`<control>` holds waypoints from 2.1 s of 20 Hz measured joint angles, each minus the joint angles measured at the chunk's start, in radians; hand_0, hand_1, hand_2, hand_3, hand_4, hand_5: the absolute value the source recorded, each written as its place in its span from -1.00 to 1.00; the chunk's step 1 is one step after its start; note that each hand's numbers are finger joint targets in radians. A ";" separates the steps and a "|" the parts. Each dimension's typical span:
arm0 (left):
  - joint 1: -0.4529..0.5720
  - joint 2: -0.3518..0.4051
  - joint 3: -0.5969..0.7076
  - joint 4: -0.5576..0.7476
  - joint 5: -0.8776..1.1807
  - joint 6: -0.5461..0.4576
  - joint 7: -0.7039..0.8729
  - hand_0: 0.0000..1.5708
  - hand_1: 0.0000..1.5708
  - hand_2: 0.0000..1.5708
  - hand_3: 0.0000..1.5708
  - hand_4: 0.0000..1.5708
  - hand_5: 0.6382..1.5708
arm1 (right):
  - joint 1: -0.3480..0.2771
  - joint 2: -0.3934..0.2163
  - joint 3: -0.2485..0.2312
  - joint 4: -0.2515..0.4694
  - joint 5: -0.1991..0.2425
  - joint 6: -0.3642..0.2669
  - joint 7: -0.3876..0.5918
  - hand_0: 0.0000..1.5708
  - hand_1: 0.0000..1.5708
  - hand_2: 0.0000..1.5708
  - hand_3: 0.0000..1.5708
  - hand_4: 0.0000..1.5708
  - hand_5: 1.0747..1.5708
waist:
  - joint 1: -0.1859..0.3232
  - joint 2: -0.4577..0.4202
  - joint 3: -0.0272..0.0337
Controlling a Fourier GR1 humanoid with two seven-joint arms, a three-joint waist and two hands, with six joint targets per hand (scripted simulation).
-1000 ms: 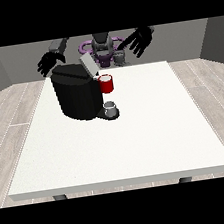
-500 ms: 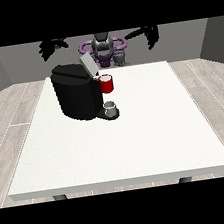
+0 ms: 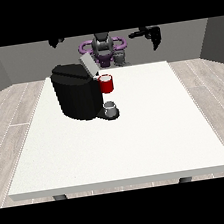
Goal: Insert the coffee pod into the coffee machine and close the lid
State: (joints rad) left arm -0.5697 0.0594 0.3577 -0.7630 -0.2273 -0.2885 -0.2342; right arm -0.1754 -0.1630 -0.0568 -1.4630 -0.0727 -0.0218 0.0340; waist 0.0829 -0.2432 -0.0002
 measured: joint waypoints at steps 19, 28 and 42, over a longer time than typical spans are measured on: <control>0.220 -0.051 -0.118 -0.408 0.171 -0.010 0.124 -1.00 -1.00 -1.00 -1.00 -1.00 1.00 | -0.197 -0.021 -0.037 0.151 0.005 0.068 -0.014 -1.00 -1.00 -1.00 -1.00 -1.00 1.00 | 0.087 0.153 0.0005; 0.275 -0.027 -0.152 -0.561 0.212 0.028 0.194 -1.00 -1.00 -1.00 -1.00 -1.00 1.00 | -0.307 -0.006 -0.042 0.271 0.024 0.074 -0.056 -1.00 -1.00 -1.00 -1.00 -1.00 1.00 | 0.058 0.233 0.0002; 0.322 0.014 -0.171 -0.617 0.239 0.063 0.158 -1.00 -1.00 -1.00 -1.00 -1.00 1.00 | -0.414 -0.007 -0.030 0.359 0.073 0.096 -0.104 -1.00 -1.00 -1.00 -1.00 -1.00 1.00 | 0.037 0.289 -0.0043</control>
State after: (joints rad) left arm -0.2476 0.0730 0.1871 -1.3797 0.0120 -0.2259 -0.0760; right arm -0.5896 -0.1703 -0.0870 -1.1043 0.0008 0.0740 -0.0696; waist 0.1196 0.0461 -0.0045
